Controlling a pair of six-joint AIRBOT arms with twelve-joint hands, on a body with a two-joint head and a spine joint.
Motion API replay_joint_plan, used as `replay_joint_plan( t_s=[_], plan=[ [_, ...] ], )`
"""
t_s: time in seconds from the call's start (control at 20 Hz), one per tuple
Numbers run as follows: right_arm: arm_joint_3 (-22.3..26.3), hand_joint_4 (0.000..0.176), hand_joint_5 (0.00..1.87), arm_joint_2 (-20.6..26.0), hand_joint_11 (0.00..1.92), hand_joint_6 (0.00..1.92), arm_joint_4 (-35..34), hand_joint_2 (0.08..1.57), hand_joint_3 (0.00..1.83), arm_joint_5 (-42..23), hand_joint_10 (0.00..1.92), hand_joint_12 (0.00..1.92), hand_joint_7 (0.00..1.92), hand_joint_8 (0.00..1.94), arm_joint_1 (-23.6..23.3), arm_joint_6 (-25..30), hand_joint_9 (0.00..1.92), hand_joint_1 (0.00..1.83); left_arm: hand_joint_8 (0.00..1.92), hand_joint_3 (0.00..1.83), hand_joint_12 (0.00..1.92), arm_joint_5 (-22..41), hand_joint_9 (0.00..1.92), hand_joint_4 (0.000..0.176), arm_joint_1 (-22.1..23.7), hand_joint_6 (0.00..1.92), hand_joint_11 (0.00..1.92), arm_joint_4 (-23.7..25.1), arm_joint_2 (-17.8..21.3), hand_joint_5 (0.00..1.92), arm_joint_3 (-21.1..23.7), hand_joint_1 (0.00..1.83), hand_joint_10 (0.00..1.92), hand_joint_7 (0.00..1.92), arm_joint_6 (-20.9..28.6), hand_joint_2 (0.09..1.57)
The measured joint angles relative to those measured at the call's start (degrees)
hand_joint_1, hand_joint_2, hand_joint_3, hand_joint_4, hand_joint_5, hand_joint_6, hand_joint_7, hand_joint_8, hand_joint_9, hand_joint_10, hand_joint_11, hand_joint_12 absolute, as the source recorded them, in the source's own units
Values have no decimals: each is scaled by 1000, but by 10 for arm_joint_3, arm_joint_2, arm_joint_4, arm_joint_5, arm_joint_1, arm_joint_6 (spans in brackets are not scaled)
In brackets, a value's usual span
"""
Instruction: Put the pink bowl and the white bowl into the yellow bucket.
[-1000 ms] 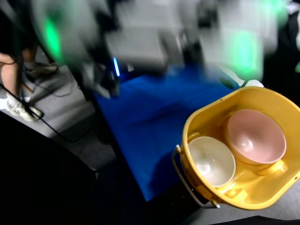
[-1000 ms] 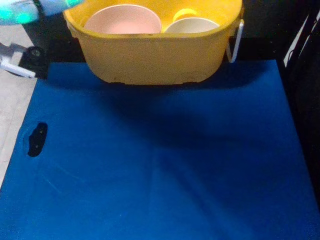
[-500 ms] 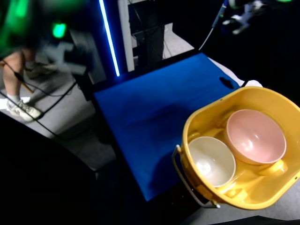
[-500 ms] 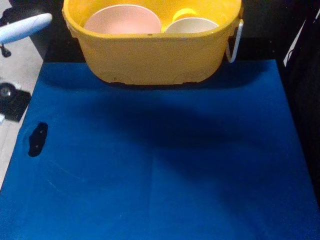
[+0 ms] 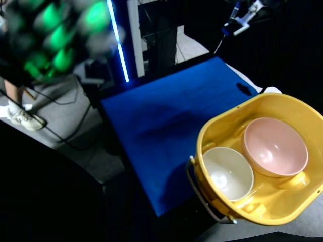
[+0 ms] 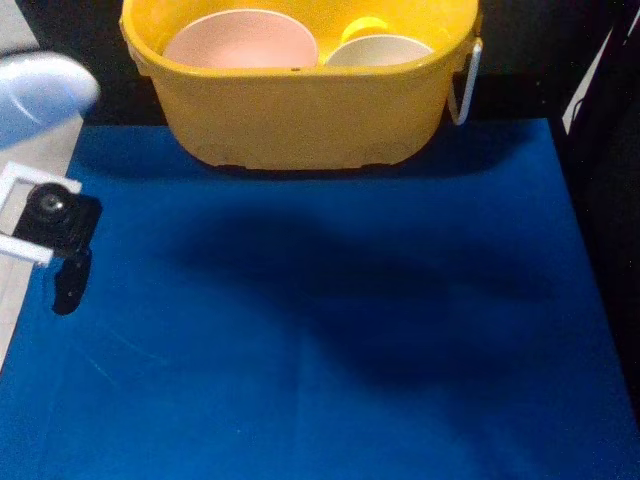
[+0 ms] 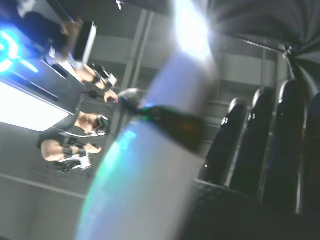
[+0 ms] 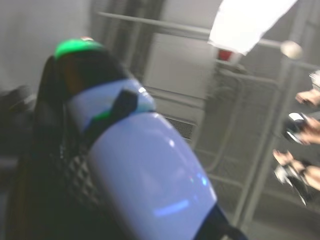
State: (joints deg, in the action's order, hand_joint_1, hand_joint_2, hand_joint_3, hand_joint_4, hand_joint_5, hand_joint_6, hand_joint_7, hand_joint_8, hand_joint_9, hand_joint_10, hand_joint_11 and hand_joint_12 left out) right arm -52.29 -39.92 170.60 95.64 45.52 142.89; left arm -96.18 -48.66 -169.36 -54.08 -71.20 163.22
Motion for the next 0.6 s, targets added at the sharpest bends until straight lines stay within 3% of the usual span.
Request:
replay_joint_plan(
  t_s=[0.05,0.1,0.15,0.2,0.25,0.3,0.35,0.4,0.45,0.5,0.55,0.6],
  plan=[
    [0,0,576,-8,155,1572,0,1345,2,18,1006,1640,705,361,-3,-15,452,942,70,7,1252,3,550,166,0,1810,0,-2,-1,356,8,532,86,594,-1,1484],
    [2,0,611,-12,119,1664,0,1362,1,17,972,1646,531,1319,0,-23,402,1049,52,3,1196,3,514,139,0,1892,0,0,-1,340,17,553,81,550,-1,1503],
    [8,0,540,-13,31,1653,0,1374,0,3,892,1677,474,947,4,-28,434,979,38,3,1169,2,489,78,0,1915,0,2,-1,325,23,571,80,517,-1,1526],
    [17,0,444,-13,0,1752,0,1428,0,-9,880,1651,332,487,4,-31,344,940,29,7,1251,3,480,0,1,1182,0,2,2,97,32,636,88,500,-1,1552],
    [20,0,379,-13,78,1842,0,1474,3,-6,1123,1804,249,609,4,-32,172,890,33,3,1416,6,551,0,10,708,0,7,2,197,34,851,109,567,-1,1551],
    [23,0,428,-12,163,1879,-2,1469,0,-5,1420,1895,352,1542,4,-32,211,942,52,3,1394,1,586,0,16,699,0,2,2,214,36,875,128,614,0,1555],
    [28,2,450,-11,351,1865,-2,1474,0,-3,1799,1916,349,1812,4,-32,243,948,1321,0,1503,-2,543,0,16,1677,0,-7,4,289,43,984,555,562,0,1472],
    [30,25,452,-13,380,1771,0,1432,0,2,1823,1921,484,1793,4,-31,370,988,734,0,754,0,153,0,15,1911,0,-7,4,314,47,795,826,284,3,1534],
    [30,17,409,-17,288,1798,0,1440,1,5,1834,1921,496,1804,4,-29,348,981,1532,0,941,-1,143,0,15,1919,0,-5,2,430,48,942,957,343,9,1484],
    [30,18,484,-19,389,1696,0,1392,0,-1,1767,1921,569,1699,4,-28,445,1032,1749,2,1320,2,167,0,15,1920,0,3,-1,446,48,959,1089,334,10,1479],
    [30,18,508,-22,485,1684,-2,1375,0,-3,1737,1921,589,1645,4,-25,485,1044,1738,0,1371,1,245,0,14,1254,0,2,-5,139,46,1182,1185,476,22,1399],
    [30,18,486,-27,424,1713,-12,1388,2,2,1793,1921,572,1678,6,-12,429,1031,1746,0,1289,-5,235,0,13,812,0,-5,-16,68,39,1219,1147,480,48,1388]
  ],
)
